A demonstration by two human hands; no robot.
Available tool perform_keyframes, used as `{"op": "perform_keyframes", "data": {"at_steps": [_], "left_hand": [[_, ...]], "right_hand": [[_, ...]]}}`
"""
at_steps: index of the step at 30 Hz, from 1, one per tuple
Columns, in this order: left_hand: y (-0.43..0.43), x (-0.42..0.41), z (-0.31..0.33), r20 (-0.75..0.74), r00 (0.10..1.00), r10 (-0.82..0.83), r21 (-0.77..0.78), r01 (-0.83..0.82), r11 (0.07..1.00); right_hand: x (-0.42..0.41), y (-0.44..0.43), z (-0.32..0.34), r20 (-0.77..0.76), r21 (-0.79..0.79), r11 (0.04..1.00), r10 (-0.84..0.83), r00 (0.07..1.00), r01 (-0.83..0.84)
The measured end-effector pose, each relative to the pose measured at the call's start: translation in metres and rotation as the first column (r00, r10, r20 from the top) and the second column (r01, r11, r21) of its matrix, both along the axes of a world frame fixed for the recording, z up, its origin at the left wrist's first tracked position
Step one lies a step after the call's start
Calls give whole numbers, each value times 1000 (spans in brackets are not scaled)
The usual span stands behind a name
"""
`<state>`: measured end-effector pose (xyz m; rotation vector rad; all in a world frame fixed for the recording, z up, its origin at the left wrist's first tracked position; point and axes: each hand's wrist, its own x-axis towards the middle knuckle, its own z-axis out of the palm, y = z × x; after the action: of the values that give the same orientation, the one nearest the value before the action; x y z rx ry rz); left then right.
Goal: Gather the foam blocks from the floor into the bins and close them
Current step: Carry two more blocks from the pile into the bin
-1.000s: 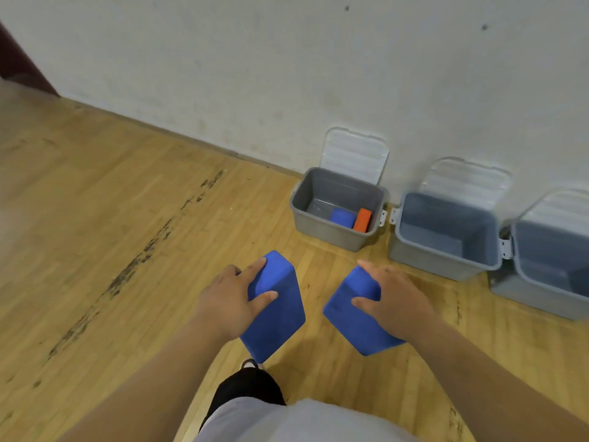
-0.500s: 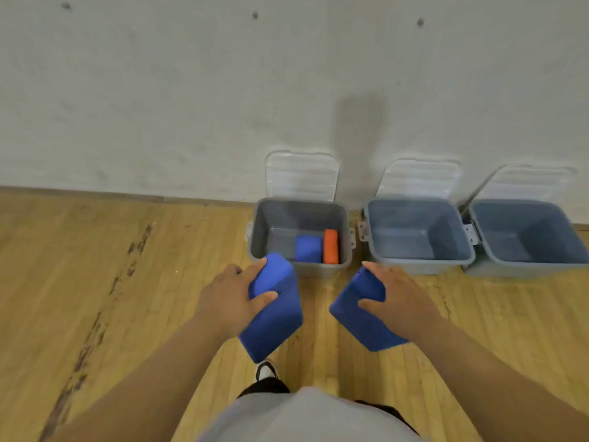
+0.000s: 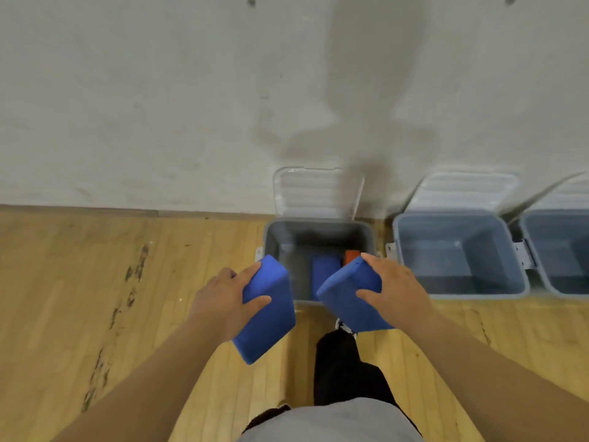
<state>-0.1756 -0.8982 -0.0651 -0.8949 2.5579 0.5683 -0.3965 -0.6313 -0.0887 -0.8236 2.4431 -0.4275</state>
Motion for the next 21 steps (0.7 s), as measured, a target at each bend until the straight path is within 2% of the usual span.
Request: {"op": "perform_keyframes", "data": {"at_steps": [4, 8, 11, 17, 21], "left_hand": [[-48, -39, -33, 51, 995, 88, 32, -90, 995], [-98, -76, -87, 106, 987, 122, 119, -135, 984], [-142, -112, -153, 161, 982, 96, 187, -126, 974], [-224, -163, -302, 229, 972, 56, 303, -125, 945], [-261, -174, -385, 207, 973, 101, 422, -182, 888]], "right_hand": [[-68, -78, -50, 59, 93, 988, 117, 991, -122], [-116, -151, -120, 179, 136, 975, 150, 972, -175], [-144, -203, -201, 263, 136, 976, 127, 956, -167], [-168, -272, -379, 320, 219, 962, 89, 943, -165], [-163, -301, -494, 400, 224, 934, 171, 900, -277]]}}
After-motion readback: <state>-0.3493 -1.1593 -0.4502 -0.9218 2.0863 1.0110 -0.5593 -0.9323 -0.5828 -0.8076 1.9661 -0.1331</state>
